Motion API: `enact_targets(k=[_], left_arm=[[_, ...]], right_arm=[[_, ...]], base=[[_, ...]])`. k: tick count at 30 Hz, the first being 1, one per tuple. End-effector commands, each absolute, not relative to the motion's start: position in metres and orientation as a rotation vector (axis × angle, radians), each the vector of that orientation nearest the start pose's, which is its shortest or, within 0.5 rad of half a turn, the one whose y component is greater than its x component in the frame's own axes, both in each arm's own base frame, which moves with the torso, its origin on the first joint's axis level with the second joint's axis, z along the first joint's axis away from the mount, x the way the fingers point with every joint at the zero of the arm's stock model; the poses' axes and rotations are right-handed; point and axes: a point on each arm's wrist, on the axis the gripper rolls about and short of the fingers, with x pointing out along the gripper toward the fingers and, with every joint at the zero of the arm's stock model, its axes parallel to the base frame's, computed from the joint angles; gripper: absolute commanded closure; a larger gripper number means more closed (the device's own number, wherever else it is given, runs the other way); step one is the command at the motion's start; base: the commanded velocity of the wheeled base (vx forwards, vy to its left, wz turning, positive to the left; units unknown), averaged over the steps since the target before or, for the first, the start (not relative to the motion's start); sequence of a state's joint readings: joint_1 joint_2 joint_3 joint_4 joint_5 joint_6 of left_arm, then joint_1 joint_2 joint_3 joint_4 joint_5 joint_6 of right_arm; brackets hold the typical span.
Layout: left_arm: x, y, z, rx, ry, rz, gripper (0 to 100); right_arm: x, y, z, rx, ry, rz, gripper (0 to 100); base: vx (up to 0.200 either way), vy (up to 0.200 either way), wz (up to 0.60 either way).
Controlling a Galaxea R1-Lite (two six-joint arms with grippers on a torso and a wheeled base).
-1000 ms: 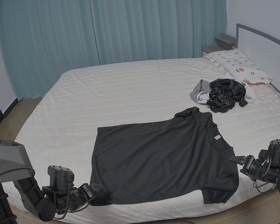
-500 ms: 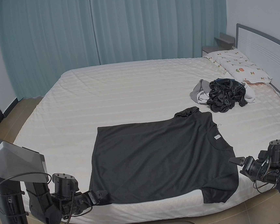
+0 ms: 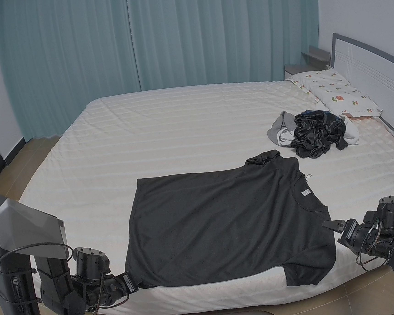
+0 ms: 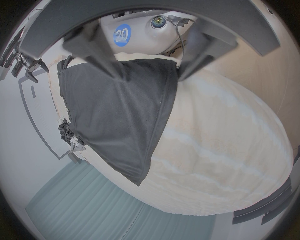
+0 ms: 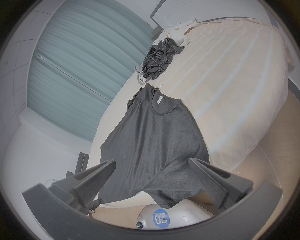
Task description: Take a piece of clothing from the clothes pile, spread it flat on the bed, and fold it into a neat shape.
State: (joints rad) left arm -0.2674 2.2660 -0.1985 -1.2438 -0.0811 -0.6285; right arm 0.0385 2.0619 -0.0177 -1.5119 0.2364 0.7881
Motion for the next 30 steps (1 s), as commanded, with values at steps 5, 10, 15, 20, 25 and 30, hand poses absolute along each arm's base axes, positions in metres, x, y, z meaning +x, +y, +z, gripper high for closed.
enact_targets(k=[5,10,15,20,25,30], left_arm=[[0.222,-0.063,-0.024,-0.498,0.897,-0.055,100],[0.214,-0.057,-0.018,-0.447,0.888,-0.047,100],[0.209,-0.053,-0.019,-0.409,0.904,-0.043,100],[0.209,-0.052,-0.019,-0.411,0.903,-0.039,100],[0.209,-0.052,-0.02,-0.41,0.906,-0.038,100],[0.209,-0.052,-0.02,-0.41,0.906,-0.038,100]], right_arm=[[0.212,0.011,0.02,0.815,0.633,0.028,0],[0.212,0.011,0.016,0.805,0.653,0.018,0],[0.212,0.009,0.006,0.744,0.701,0.015,0],[0.22,0.002,-0.014,0.686,0.74,-0.009,0],[0.225,-0.006,-0.017,0.68,0.729,-0.031,0],[0.222,-0.011,-0.018,0.684,0.732,-0.047,0]], base=[[0.0,0.0,0.0],[0.0,0.0,0.0],[0.0,0.0,0.0],[0.0,0.0,0.0],[0.0,0.0,0.0],[0.0,0.0,0.0]])
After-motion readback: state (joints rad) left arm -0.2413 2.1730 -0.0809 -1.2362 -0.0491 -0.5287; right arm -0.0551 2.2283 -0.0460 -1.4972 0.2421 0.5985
